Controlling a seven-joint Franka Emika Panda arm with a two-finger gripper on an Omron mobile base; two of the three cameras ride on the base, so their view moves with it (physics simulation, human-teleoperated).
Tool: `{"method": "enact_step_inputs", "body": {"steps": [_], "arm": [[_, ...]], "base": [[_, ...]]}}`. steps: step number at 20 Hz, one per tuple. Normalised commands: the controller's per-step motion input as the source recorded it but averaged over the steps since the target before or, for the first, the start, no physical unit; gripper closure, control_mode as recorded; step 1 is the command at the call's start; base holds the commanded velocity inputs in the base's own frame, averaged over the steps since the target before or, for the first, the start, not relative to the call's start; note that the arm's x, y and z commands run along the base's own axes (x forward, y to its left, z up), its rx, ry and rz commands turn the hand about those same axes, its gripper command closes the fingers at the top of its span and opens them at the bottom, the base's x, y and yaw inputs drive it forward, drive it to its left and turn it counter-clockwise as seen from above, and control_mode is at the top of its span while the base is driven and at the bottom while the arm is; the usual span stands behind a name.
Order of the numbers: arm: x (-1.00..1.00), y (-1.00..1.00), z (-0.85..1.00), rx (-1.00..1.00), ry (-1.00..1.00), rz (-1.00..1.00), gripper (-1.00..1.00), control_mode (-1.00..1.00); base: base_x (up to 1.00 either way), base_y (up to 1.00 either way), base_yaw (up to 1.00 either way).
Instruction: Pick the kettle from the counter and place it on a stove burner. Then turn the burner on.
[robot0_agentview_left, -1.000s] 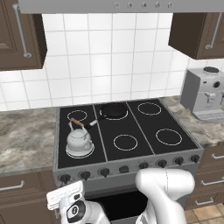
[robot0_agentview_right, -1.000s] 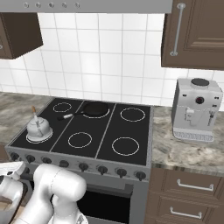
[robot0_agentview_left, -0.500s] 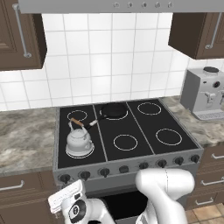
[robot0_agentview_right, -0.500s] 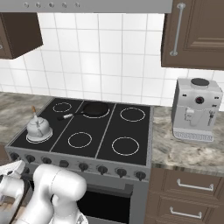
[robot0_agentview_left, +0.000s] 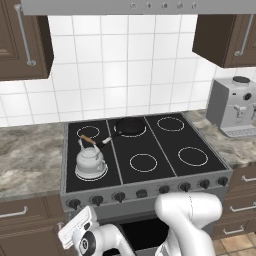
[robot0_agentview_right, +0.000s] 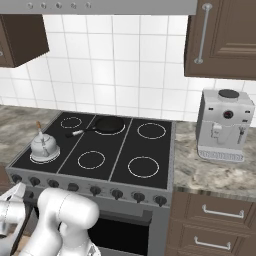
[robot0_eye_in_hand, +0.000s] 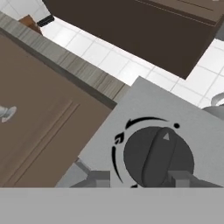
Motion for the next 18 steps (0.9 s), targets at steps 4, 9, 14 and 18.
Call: {"method": "enact_step_inputs", "body": {"steps": [4, 9, 14, 18], "arm": [[0.00, 0.25, 0.00, -0.07, -0.02, 0.15, 1.00, -1.00], [0.01, 0.33, 0.04, -0.08, 0.00, 0.17, 1.00, -1.00], [0.20, 0.48, 0.08, -0.10, 0.00, 0.18, 1.00, -1.00], [0.49, 0.57, 0.28, -0.09, 0.00, 0.14, 1.00, -1.00]], "base": [[0.00, 0.00, 0.00], [0.00, 0.00, 0.00], [0.00, 0.00, 0.00], [0.00, 0.00, 0.00]]}}
